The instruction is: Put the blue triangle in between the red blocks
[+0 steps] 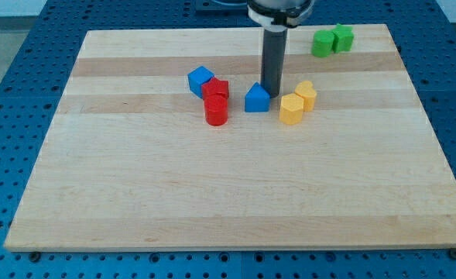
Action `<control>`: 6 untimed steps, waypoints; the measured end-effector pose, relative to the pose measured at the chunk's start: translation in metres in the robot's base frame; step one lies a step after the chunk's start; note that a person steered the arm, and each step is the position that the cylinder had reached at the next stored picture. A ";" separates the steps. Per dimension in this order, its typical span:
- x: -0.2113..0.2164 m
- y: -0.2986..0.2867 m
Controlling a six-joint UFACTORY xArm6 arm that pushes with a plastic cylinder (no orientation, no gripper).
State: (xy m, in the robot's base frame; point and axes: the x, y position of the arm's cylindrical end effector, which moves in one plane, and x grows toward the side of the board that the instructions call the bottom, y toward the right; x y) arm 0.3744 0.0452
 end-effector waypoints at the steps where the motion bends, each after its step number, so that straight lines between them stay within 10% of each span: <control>1: 0.015 0.003; 6: 0.030 -0.051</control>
State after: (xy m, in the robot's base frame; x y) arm 0.4046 -0.0063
